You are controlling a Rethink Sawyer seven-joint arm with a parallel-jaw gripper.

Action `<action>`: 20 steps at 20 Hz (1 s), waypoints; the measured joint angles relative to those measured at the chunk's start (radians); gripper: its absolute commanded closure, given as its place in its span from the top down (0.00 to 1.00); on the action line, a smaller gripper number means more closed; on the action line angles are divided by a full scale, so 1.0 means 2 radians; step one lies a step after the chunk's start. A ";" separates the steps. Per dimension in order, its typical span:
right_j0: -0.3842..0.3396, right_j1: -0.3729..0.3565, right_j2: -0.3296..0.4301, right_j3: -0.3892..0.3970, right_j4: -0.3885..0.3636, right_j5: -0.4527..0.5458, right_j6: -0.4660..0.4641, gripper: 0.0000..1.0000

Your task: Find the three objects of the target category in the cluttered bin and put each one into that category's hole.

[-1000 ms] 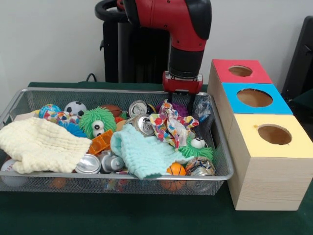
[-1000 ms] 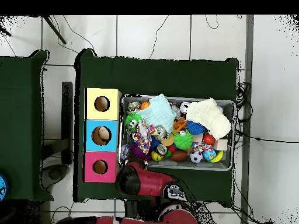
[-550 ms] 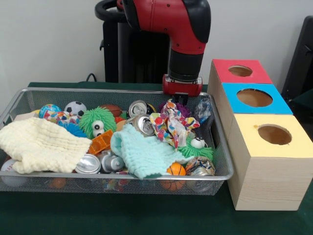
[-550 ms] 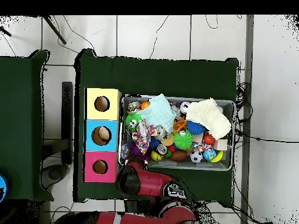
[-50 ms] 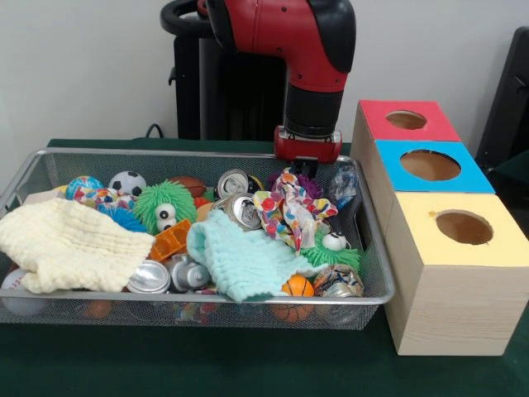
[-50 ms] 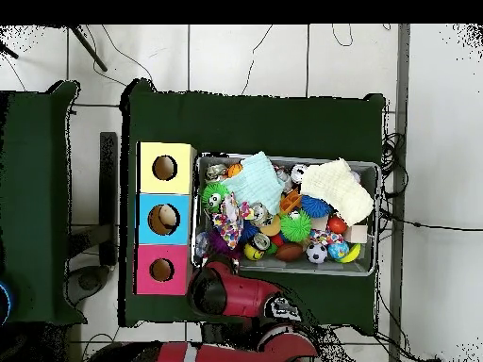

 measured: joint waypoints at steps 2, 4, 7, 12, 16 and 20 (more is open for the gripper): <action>0.000 0.000 0.000 0.000 0.000 0.000 0.001 0.00; 0.000 0.000 0.000 0.000 0.000 0.000 0.001 0.00; 0.000 0.000 0.000 0.000 0.002 0.000 0.001 0.00; 0.001 0.000 0.000 0.000 0.004 0.000 0.001 0.00; 0.001 0.000 0.000 0.001 0.006 0.000 0.001 0.00; 0.001 0.000 0.000 0.001 0.008 0.001 0.001 0.00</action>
